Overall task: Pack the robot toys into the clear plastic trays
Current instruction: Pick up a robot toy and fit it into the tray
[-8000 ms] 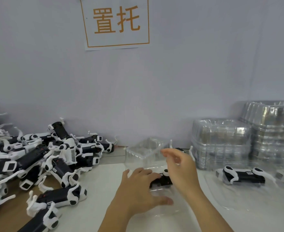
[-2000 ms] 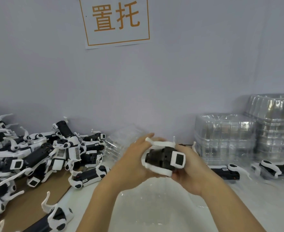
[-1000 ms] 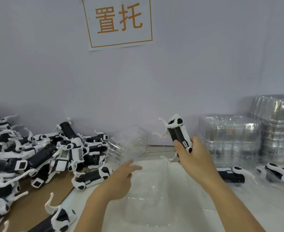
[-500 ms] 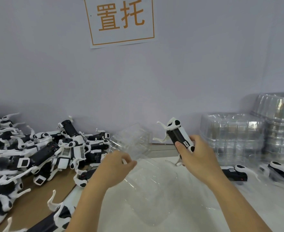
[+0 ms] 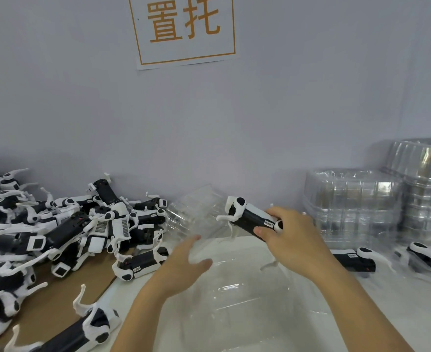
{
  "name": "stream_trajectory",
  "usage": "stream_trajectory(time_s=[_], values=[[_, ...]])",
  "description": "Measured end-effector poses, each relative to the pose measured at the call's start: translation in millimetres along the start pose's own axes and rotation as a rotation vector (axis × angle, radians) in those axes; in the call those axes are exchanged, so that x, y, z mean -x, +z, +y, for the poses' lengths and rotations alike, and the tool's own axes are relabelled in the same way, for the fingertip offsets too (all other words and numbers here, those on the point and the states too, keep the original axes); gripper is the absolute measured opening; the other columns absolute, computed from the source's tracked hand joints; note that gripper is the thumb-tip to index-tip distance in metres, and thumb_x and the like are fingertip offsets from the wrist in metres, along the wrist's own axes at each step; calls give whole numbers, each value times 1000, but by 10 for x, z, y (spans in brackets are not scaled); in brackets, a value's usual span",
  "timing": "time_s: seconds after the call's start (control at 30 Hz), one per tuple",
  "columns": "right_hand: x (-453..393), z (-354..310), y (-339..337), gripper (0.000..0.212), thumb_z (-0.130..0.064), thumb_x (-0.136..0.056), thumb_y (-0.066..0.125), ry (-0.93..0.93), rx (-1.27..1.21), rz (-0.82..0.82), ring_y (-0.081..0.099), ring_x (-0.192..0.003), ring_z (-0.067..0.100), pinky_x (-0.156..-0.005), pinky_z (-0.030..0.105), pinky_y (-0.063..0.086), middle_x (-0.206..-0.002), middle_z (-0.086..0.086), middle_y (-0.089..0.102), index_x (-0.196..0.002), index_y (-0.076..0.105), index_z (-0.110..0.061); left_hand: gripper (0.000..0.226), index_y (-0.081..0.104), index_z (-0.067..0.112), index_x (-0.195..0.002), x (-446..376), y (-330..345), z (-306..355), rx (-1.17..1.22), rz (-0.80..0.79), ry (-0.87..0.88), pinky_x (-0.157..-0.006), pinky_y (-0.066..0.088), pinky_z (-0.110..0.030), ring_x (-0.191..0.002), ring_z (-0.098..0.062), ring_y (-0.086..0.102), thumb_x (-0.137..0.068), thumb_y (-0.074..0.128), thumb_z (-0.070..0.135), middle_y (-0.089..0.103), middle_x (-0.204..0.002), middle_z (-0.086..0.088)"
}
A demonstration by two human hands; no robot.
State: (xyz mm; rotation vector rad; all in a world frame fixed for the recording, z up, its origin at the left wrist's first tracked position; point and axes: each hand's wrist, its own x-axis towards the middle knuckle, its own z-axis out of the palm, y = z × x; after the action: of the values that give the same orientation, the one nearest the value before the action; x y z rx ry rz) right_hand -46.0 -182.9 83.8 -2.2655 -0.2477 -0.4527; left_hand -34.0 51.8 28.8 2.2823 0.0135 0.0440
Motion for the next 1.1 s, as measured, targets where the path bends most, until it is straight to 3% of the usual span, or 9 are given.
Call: stream_trajectory(time_s=[0.13, 0.23, 0.33, 0.5, 0.7, 0.8, 0.9, 1.0, 1.1], values=[[24, 8, 80, 25, -26, -87, 73, 1, -76, -136, 56, -94, 7, -77, 22, 41, -100, -16, 61, -109, 65, -35, 15, 65, 35, -109, -12, 147, -69, 341, -46, -49, -82, 46, -27, -99, -3, 68, -101, 53, 36, 72, -108, 13], [4, 20, 182, 31, -21, -84, 75, -22, -62, -202, 57, -100, 10, -87, 27, 47, -107, -11, 63, -112, 69, -32, 30, 70, 27, -102, 6, 175, -38, 457, 15, -58, -80, 47, -32, -94, -8, 71, -105, 40, 31, 75, -96, 11], [-4, 103, 280, 37, -16, -82, 77, -12, 42, -366, 53, -96, 6, -73, 10, 37, -111, -12, 57, -115, 69, -33, 35, 72, 22, -96, 26, 213, 1, 532, 90, -60, -77, 47, -34, -91, -18, 66, -105, 38, 25, 74, -96, 2], [51, 207, 511, 43, -21, -79, 77, -36, 238, -326, 53, -108, 12, -90, 27, 45, -114, -10, 58, -120, 69, -34, 20, 74, 31, -92, 47, 218, 0, 500, 34, 15, -73, 45, -19, -90, 1, 64, -98, 54, 31, 71, -94, 20], [69, 213, 465, 41, -38, -83, 74, -42, 126, -350, 51, -106, 8, -101, 33, 43, -108, -17, 53, -121, 62, -45, 11, 72, 29, -101, 0, 167, -35, 537, -42, -13, -82, 44, -34, -103, -23, 65, -95, 64, 25, 73, -108, -1], [123, 75, 478, 26, -51, -85, 67, -115, -9, -349, 51, -102, 1, -102, 36, 39, -104, -20, 56, -110, 61, -55, 15, 71, 27, -100, -43, 170, -43, 410, -59, -15, -73, 45, -26, -87, -13, 65, -92, 66, 15, 74, -99, 2], [212, -103, 641, 20, -46, -88, 62, -205, 51, -429, 52, -96, 3, -96, 36, 34, -94, -20, 57, -108, 64, -50, 35, 68, 13, -102, -33, 172, -22, 367, -83, -56, -61, 48, -22, -72, -14, 65, -80, 54, -11, 75, -78, 2], [226, -138, 685, 23, -31, -89, 65, -187, 85, -399, 57, -91, 6, -87, 31, 46, -87, -15, 65, -108, 68, -44, 27, 70, 14, -100, -17, 180, -31, 388, -65, -52, -80, 52, -34, -84, -21, 70, -79, 60, 0, 76, -87, -3], [182, -52, 572, 33, -23, -85, 71, -94, -17, -438, 65, -96, -3, -87, 15, 50, -96, -17, 74, -113, 71, -41, 18, 69, 21, -99, -24, 197, -65, 352, -13, -12, -93, 52, -40, -94, -23, 71, -87, 67, 8, 76, -94, -2]])
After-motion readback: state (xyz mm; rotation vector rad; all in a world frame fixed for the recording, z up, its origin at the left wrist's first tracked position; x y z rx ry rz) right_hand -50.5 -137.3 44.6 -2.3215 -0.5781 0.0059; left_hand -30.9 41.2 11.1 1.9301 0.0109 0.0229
